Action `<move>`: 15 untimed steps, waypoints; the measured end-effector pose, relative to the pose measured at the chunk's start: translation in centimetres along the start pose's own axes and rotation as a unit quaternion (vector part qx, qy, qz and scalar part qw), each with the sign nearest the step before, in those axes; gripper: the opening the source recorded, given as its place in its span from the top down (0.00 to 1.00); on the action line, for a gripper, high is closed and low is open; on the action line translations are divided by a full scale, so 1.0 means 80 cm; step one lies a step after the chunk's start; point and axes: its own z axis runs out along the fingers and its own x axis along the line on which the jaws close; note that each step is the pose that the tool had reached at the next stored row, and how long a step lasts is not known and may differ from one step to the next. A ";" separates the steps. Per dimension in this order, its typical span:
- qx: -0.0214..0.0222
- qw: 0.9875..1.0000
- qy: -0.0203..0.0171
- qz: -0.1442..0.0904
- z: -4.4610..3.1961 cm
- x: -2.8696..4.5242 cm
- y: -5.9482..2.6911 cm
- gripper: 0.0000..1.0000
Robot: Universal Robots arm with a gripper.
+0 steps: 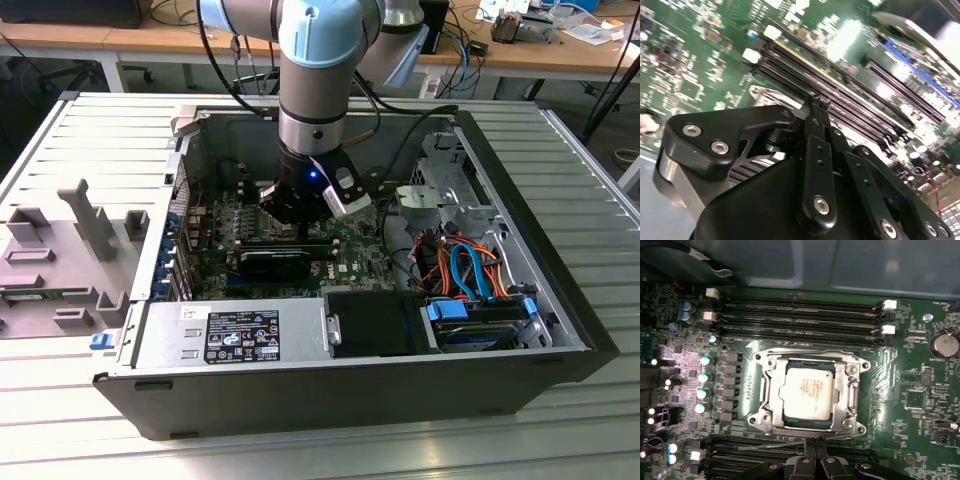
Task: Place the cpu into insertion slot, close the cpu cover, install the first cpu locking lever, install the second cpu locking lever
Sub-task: 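Install the second cpu locking lever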
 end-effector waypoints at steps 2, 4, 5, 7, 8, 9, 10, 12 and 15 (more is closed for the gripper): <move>0.000 1.000 -0.001 0.000 0.0003 0.0132 -0.001 0.89; 0.000 1.000 -0.001 0.000 0.0005 0.0234 -0.001 0.89; 0.000 1.000 -0.001 0.000 0.0006 0.0271 -0.001 0.89; 0.000 1.000 -0.002 0.000 0.0008 0.0349 -0.001 0.89; 0.000 1.000 -0.002 0.000 0.0010 0.0399 0.000 0.89; 0.000 1.000 -0.002 0.000 0.0012 0.0467 0.000 0.89; 0.000 1.000 -0.003 0.000 0.0014 0.0557 0.001 0.89; 0.000 1.000 -0.003 -0.001 0.0018 0.0653 0.002 0.89; 0.000 1.000 -0.003 -0.006 0.0022 0.0728 0.003 0.89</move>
